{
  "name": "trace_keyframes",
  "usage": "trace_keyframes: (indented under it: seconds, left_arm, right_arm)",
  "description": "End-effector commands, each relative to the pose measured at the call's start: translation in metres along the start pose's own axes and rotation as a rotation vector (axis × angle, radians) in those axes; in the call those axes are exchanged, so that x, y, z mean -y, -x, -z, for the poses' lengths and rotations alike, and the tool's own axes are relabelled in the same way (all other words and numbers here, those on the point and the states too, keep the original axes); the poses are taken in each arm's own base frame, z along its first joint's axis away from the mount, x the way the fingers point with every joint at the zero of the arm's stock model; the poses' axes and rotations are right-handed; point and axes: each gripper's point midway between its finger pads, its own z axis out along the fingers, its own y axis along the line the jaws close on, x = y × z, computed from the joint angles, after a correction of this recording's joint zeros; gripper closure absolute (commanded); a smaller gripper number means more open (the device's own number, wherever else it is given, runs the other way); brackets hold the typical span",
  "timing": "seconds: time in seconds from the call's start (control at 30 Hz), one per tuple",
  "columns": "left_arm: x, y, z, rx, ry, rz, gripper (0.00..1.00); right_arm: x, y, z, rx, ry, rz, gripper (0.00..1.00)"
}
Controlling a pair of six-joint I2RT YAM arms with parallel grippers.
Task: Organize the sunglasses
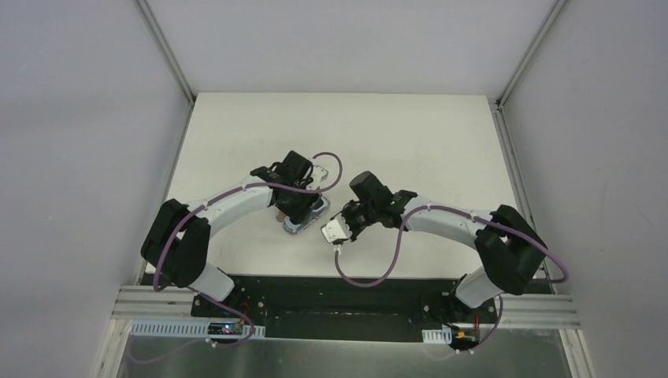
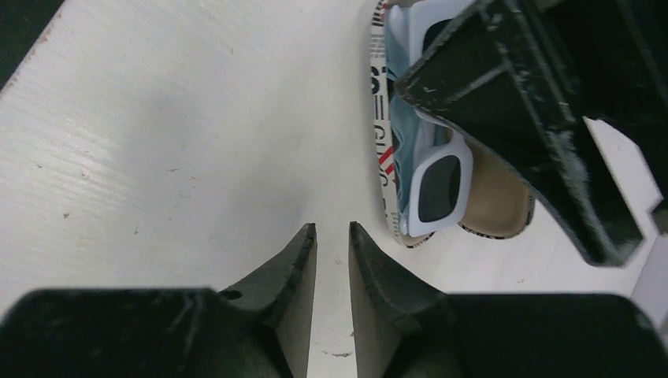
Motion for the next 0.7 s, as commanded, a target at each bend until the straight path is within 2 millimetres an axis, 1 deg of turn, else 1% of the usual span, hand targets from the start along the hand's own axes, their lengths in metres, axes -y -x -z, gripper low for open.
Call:
trace_keyframes:
  seconds: [0.0,0.13,0.3,0.37,0.5,0.67]
  left_arm:
    - [0.005,0.008,-0.003,0.025,-0.008,-0.001,0.50]
    - [0.006,0.006,-0.008,0.002,-0.010,-0.003,0.50]
    - [0.006,0.000,-0.014,-0.040,-0.007,-0.001,0.49]
    - [0.006,0.001,-0.014,-0.040,-0.007,-0.001,0.49]
    - [0.006,0.002,-0.010,-0.027,-0.008,-0.003,0.49]
    - [0.007,0.002,-0.008,-0.027,-0.010,-0.007,0.49]
  right_arm:
    - [0.029,-0.007,-0.012,-0.039,-0.145,0.121,0.76]
    - [0.034,-0.014,-0.017,-0.057,-0.172,0.115,0.72]
    - [0.050,-0.016,-0.021,-0.065,-0.226,0.123,0.71]
    - [0.051,-0.019,-0.024,-0.069,-0.222,0.124,0.71]
    - [0.047,-0.023,-0.031,-0.075,-0.194,0.137,0.70]
    - [0.050,-0.037,-0.040,-0.117,-0.178,0.115,0.71]
